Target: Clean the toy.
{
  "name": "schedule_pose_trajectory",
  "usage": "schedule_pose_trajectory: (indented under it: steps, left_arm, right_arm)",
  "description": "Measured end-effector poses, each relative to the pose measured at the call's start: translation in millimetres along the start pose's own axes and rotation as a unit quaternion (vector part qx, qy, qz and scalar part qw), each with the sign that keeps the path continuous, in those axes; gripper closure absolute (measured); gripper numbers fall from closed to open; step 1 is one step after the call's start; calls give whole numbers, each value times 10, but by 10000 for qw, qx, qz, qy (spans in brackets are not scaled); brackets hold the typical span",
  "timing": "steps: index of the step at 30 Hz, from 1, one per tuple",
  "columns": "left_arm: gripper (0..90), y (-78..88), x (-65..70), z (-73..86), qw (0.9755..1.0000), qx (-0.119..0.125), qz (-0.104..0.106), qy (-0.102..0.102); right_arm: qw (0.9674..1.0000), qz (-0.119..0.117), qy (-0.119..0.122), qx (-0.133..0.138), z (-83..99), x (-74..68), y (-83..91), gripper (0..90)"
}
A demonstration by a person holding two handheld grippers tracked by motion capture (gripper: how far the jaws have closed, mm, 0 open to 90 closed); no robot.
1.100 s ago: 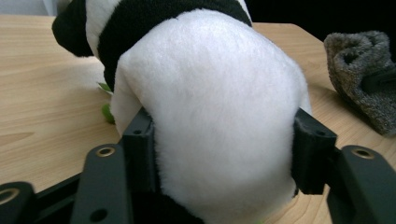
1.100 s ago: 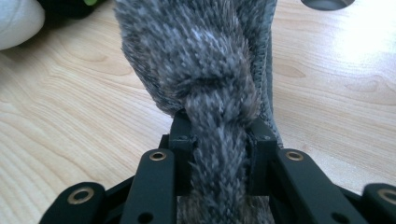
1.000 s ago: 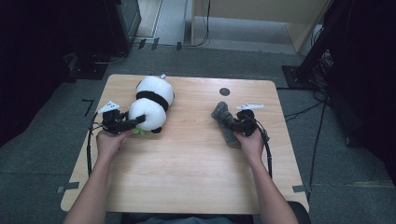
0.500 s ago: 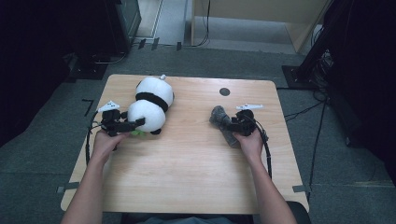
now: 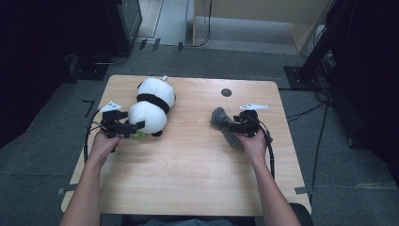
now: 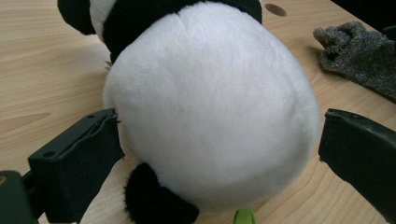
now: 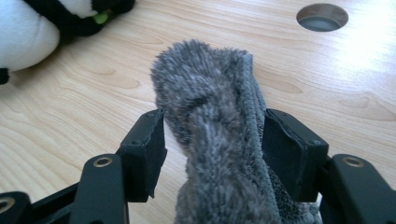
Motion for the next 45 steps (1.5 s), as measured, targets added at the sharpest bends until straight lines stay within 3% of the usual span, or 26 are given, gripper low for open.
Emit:
schedule_pose_trajectory:
  steps: [6, 12, 17, 22, 26, 31, 35, 41, 45]
  left_arm:
    - [0, 97, 65, -86, 9997, -10, -120, -205]
    - [0, 165, 193, -172, 9992, 55, -100, -378]
    - [0, 200, 385, -215, 9989, 149, 94, -424]
    - [0, 143, 611, -229, 9978, 77, 298, -596]
    - [0, 91, 763, -212, 9971, 78, 448, -608]
    - [0, 41, 964, -166, 9959, 82, 607, -661]
    - [0, -2, 1115, -124, 9933, 150, 909, -705]
    - [0, -64, 1288, -49, 9914, 126, 991, -842]
    - [0, -105, 1430, 21, 9882, 128, 1150, -1002]
  right_arm:
    - [10000, -22, 38, -15, 7, -86, 81, 399]
    - [9995, -234, 195, 10, 26, -257, 167, 402]
    - [9988, -381, 313, 47, 43, -392, 244, 402]
    - [9979, -476, 442, 62, 106, -533, 319, 402]
    - [9958, -729, 542, 105, 177, -692, 372, 407]
    - [9934, -831, 786, 115, 280, -856, 402, 405]
    - [9920, -899, 888, -55, 408, -938, 386, 423]
    - [9895, -998, 1039, 64, 474, -1031, 388, 420]
    - [9881, -1034, 1137, 22, 550, -1078, 361, 422]
Point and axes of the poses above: each handheld gripper's, and its own axes: y roughly backward along the jaws, z roughly out of its underside, x roughly to its right, the point moved 9 cm from there along -y, roughly forward along the jaws, and after that the axes turned 9 degrees about -y, right-handed, at the moved point
